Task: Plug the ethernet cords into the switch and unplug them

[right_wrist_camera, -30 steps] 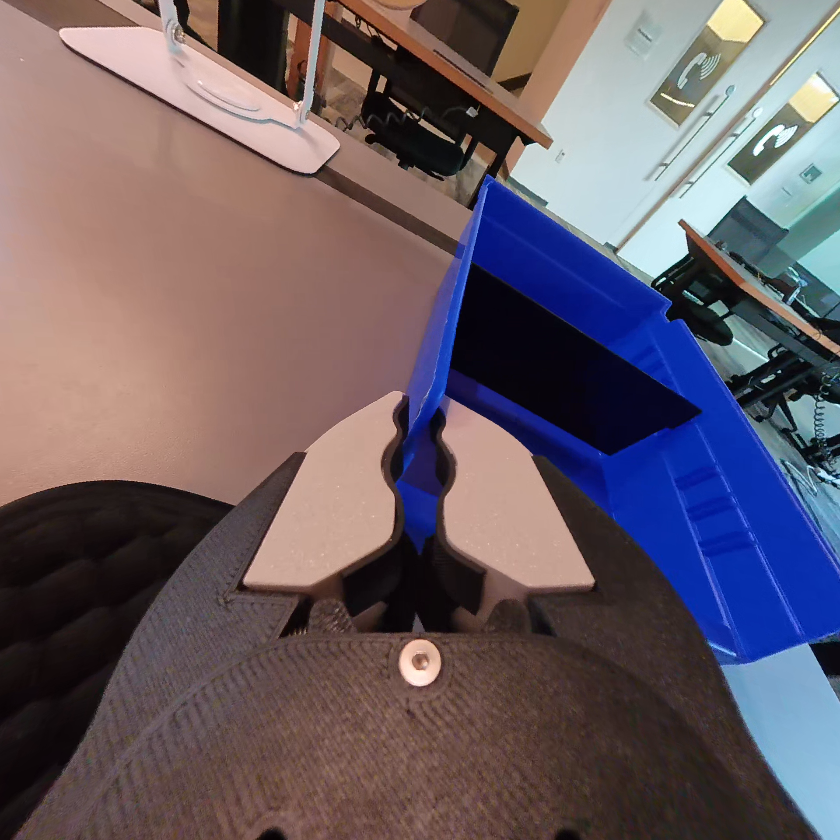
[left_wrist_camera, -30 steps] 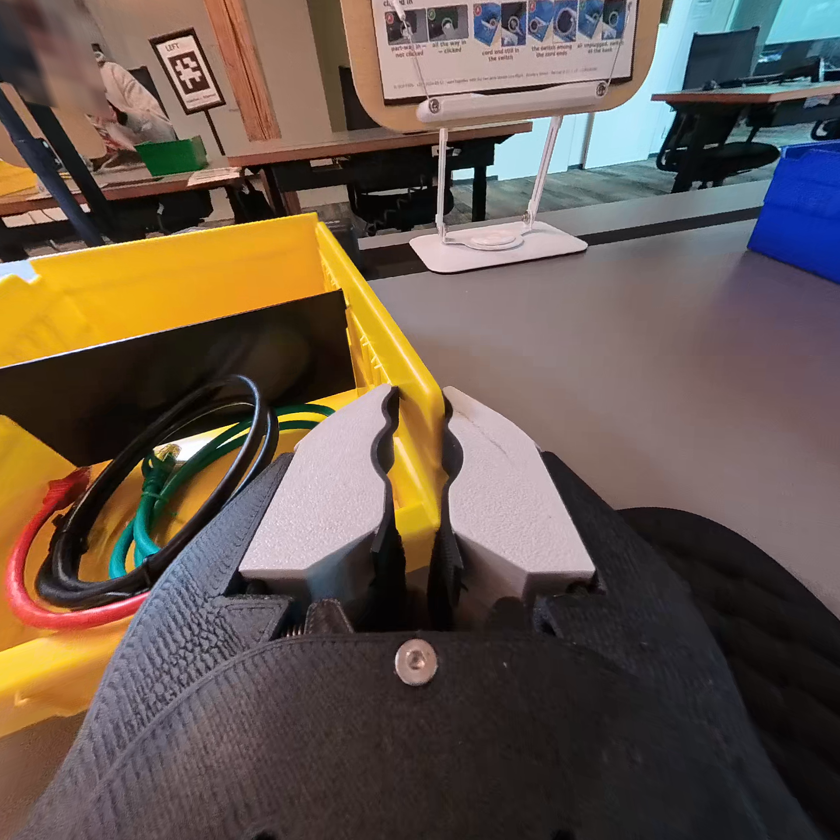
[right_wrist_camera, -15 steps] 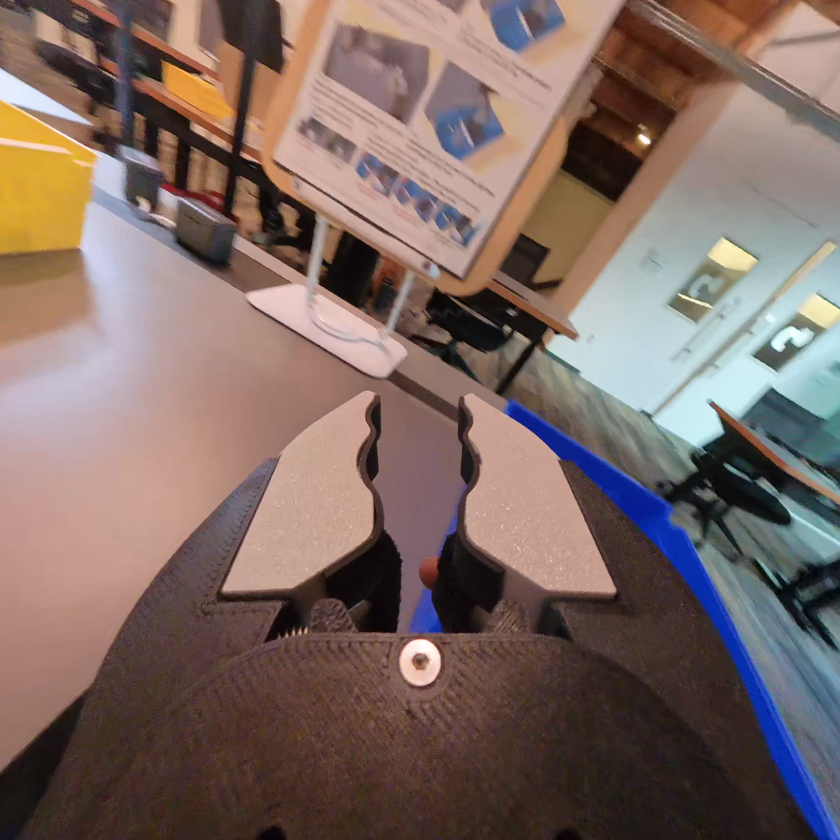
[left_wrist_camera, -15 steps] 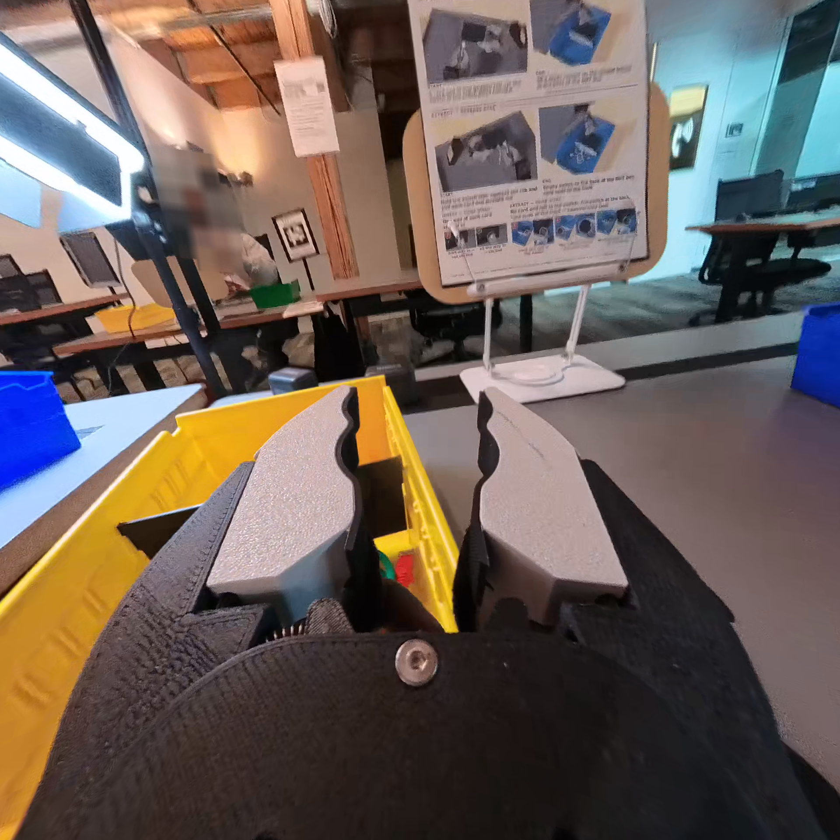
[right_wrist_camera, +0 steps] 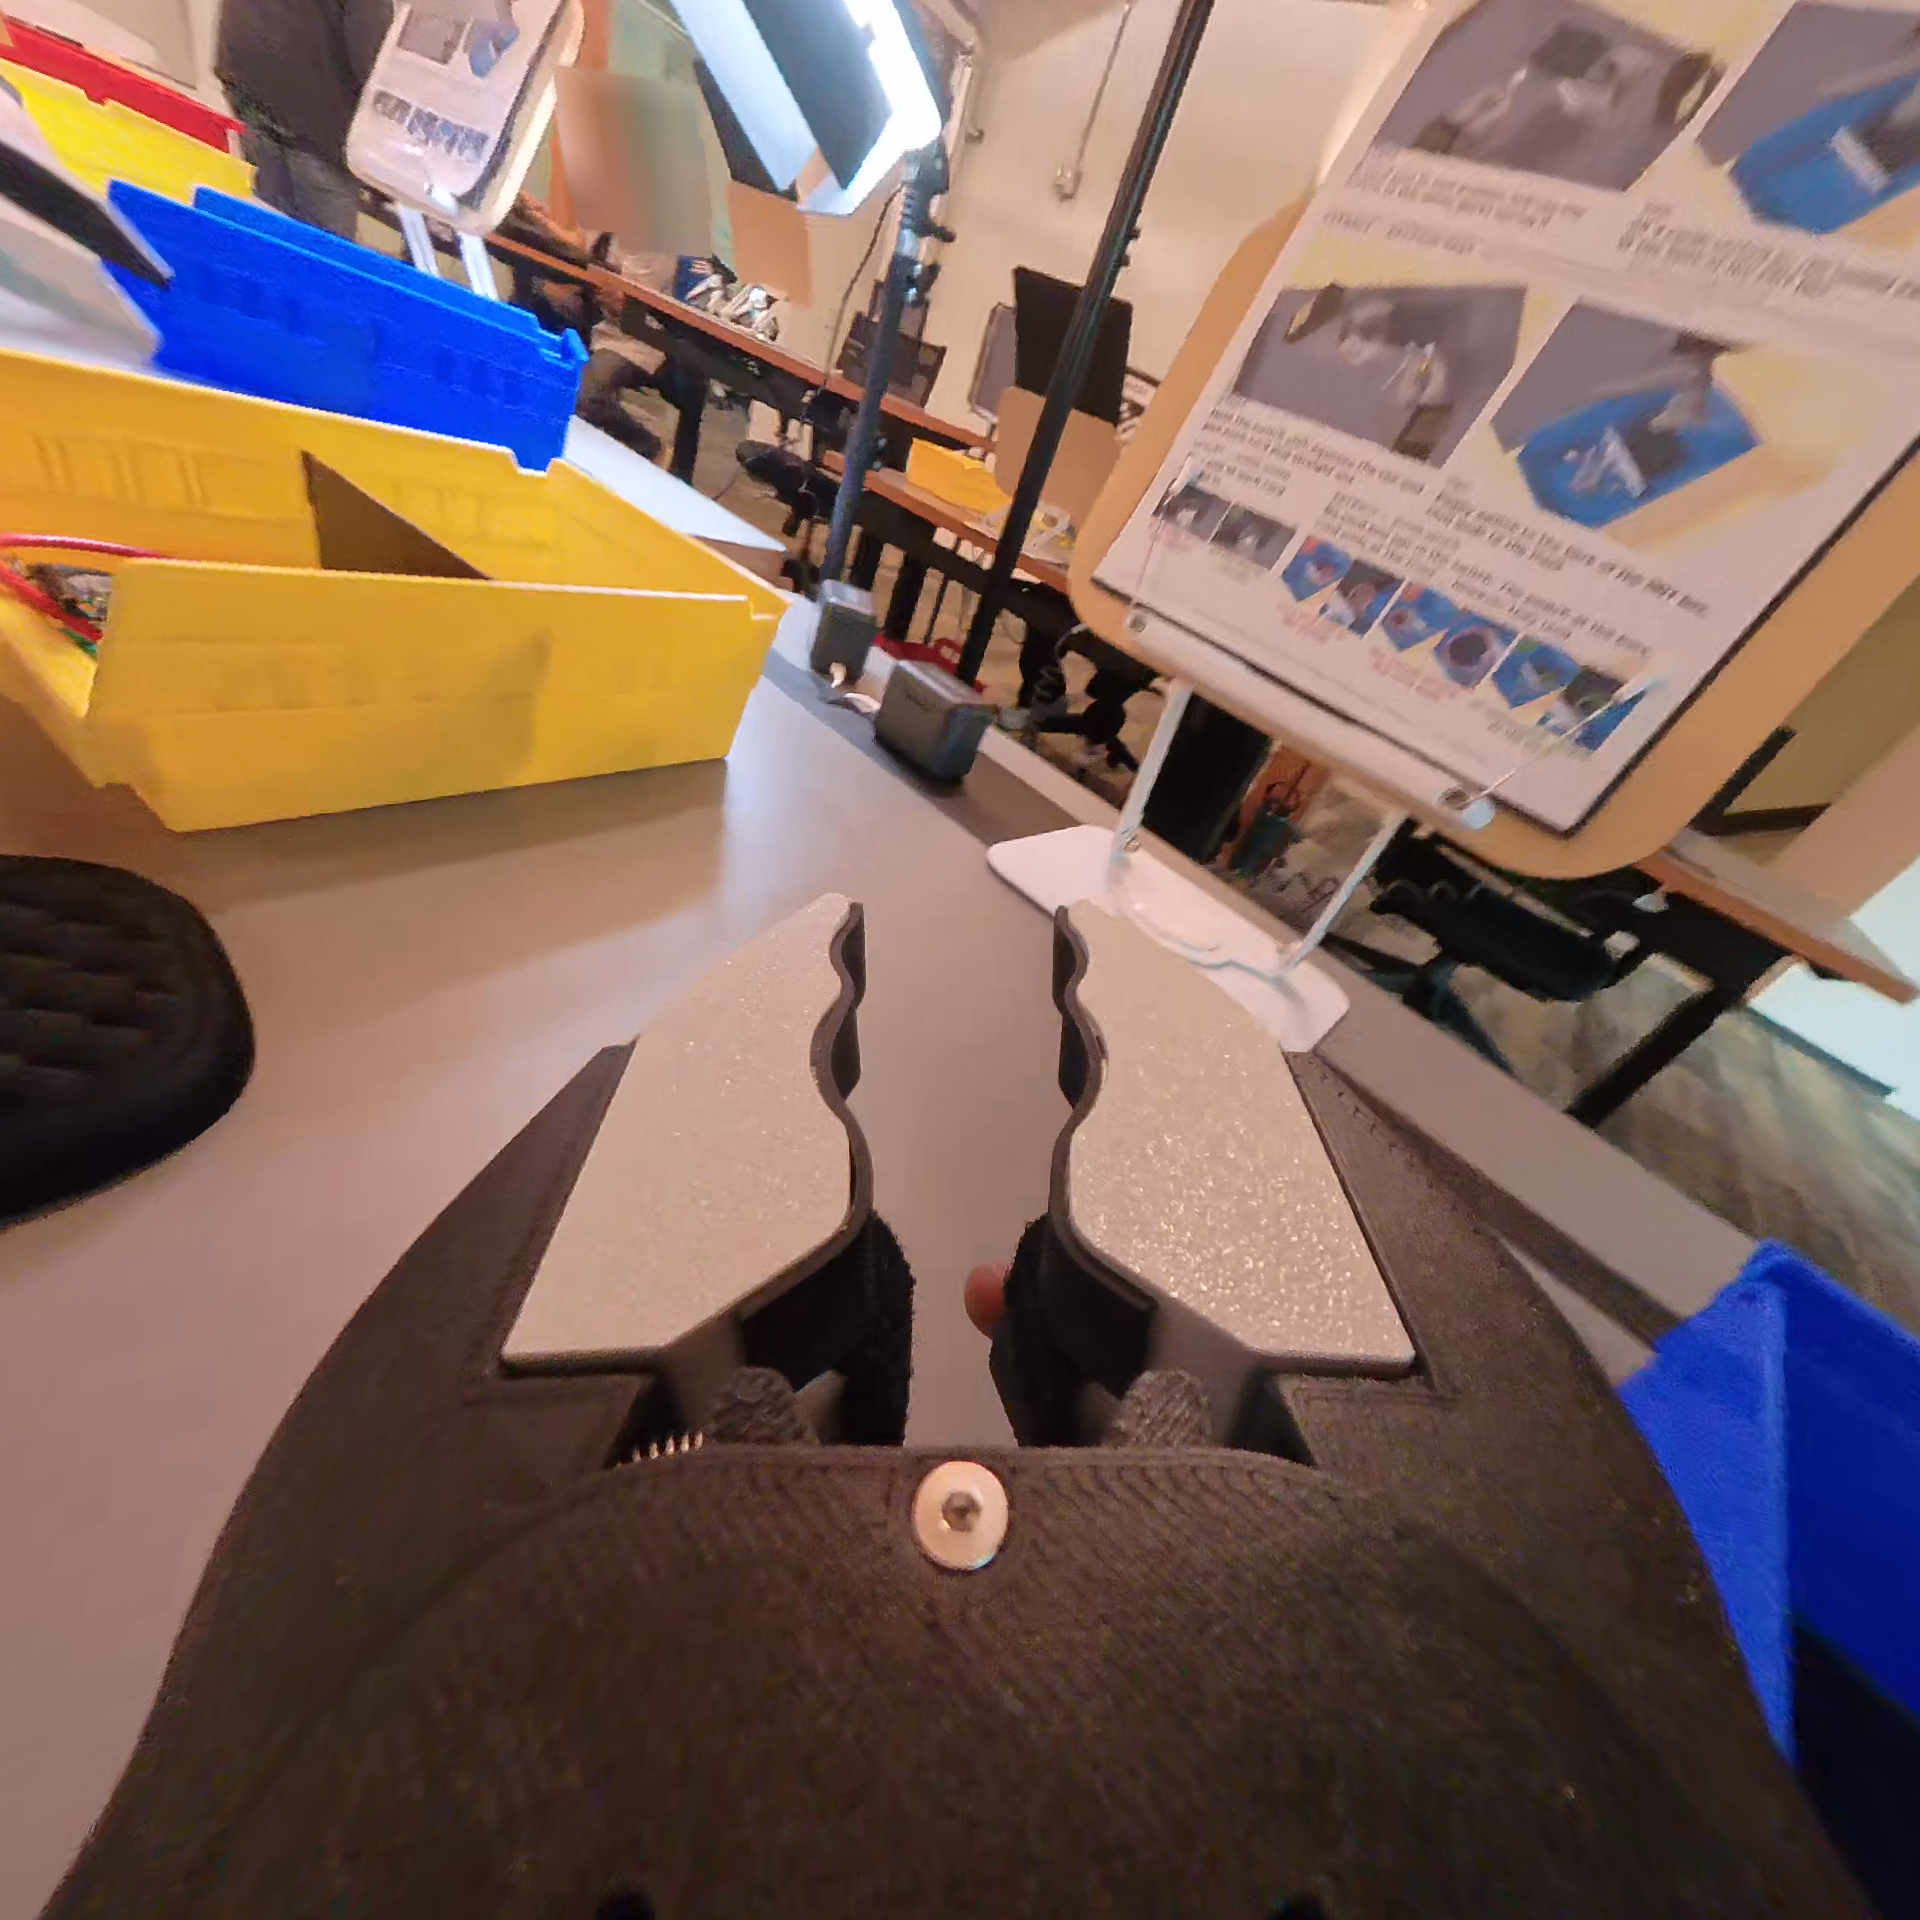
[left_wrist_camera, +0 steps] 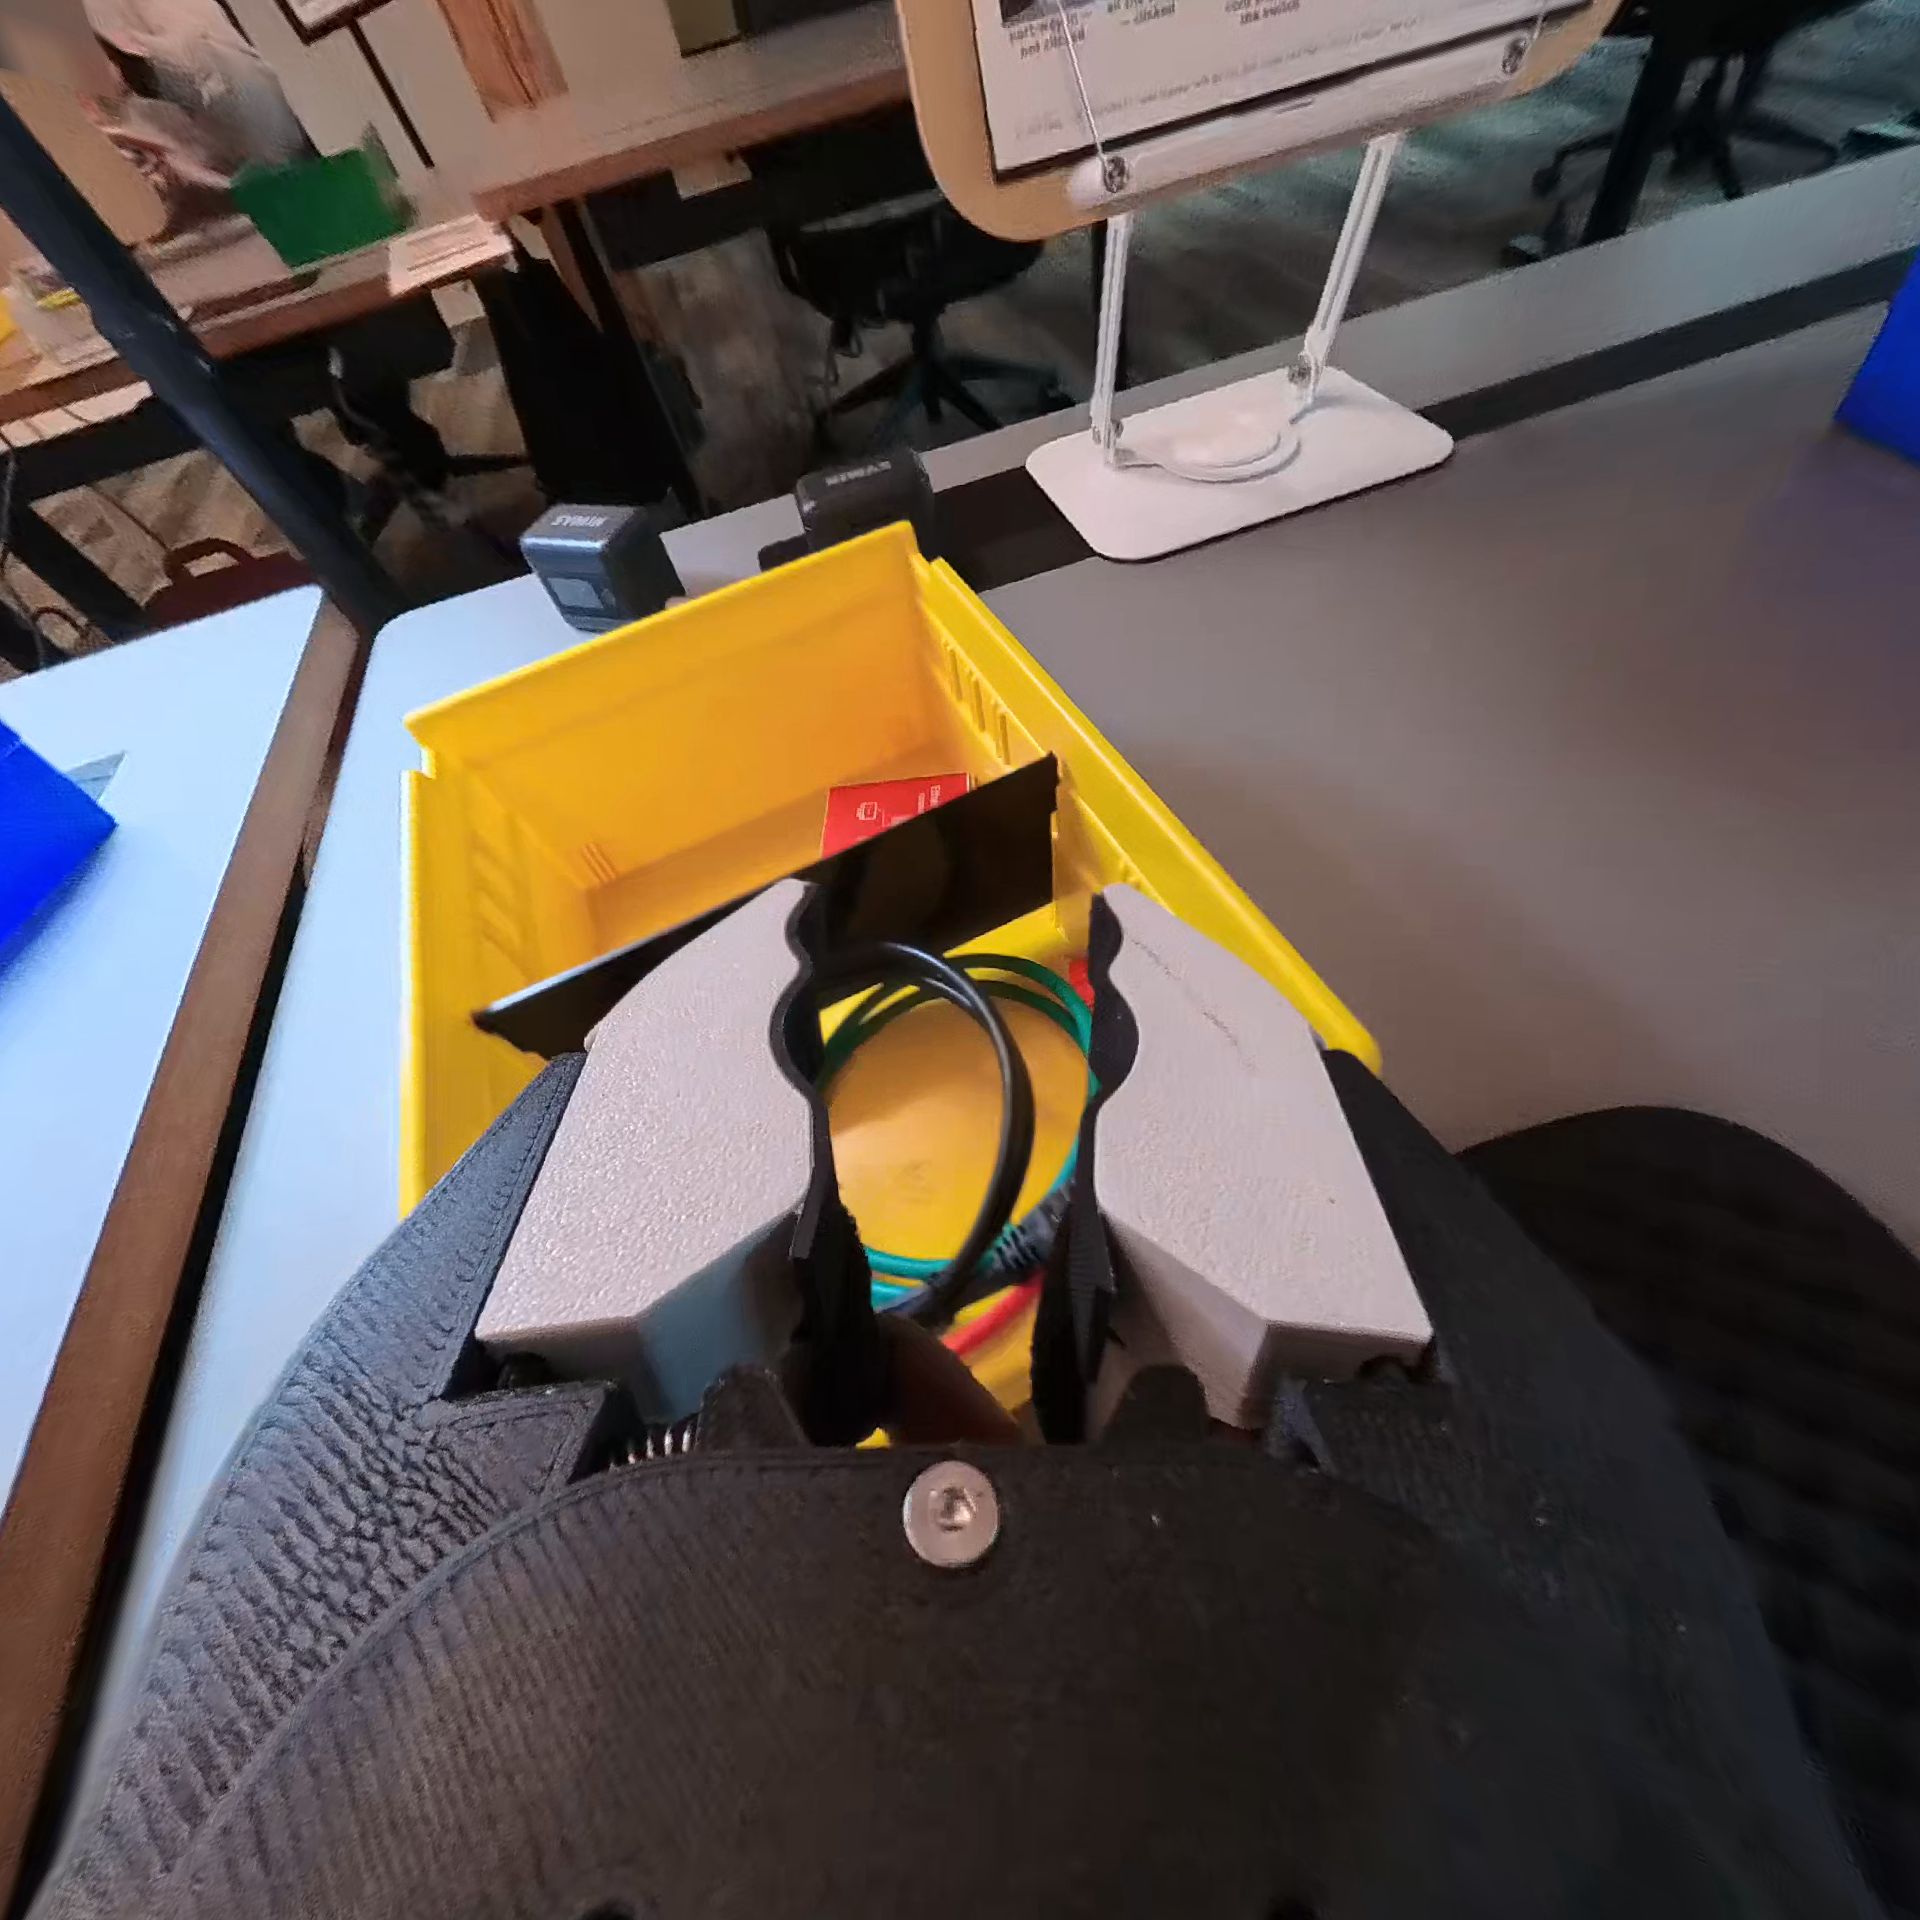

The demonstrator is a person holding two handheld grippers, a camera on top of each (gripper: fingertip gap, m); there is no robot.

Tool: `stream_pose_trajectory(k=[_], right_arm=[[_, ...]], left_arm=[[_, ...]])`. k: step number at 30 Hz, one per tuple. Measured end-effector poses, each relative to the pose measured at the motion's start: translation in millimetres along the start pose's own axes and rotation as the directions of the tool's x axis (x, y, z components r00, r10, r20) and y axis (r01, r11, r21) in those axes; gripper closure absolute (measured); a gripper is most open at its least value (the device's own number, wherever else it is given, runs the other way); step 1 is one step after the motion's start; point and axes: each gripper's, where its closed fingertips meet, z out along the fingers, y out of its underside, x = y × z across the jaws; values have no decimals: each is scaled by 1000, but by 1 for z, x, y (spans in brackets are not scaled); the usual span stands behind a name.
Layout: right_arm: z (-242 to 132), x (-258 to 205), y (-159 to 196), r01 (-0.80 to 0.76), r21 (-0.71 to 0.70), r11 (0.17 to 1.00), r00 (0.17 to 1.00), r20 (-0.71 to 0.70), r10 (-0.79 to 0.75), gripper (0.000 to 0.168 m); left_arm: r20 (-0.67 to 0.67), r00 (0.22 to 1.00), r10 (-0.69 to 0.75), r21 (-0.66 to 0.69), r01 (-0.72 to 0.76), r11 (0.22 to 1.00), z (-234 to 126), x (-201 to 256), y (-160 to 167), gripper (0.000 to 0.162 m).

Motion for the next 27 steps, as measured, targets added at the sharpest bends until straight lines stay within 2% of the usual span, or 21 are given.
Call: stream_pose_trajectory(k=[4, 7, 9, 12, 15, 21, 23, 27], right_arm=[[7, -11, 19, -65, -30, 997, 996, 56, 66, 133], [10, -12, 23, -90, -33, 995, 993, 73, 93, 133], [9, -14, 24, -116, -30, 993, 989, 88, 119, 133], [8, -9, 27, -122, -41, 992, 990, 66, 125, 134], [6, -4, 29, -130, -47, 990, 990, 47, 132, 134], [1, 4, 28, -127, -39, 991, 992, 12, 127, 136], [1, 4, 30, -119, -45, 992, 993, 10, 119, 136], [1, 5, 33, -91, -64, 994, 996, -1, 91, 136]], left_arm=[[-107, 994, -13, -89, 4, 996, 33, -13, -14, 109], [-289, 957, 0, -204, -62, 977, 76, -9, -18, 83], [-329, 944, -3, -289, -98, 952, 109, -15, -14, 78], [-338, 940, -32, -513, -156, 844, 150, -29, 16, 75], [-318, 947, -40, -672, -196, 714, 178, -40, 45, 78], [-373, 928, -16, -785, -306, 539, 193, -28, 79, 78], [-389, 921, -5, -822, -345, 452, 187, -26, 92, 77], [-394, 919, 10, -824, -358, 440, 188, -26, 92, 82]])
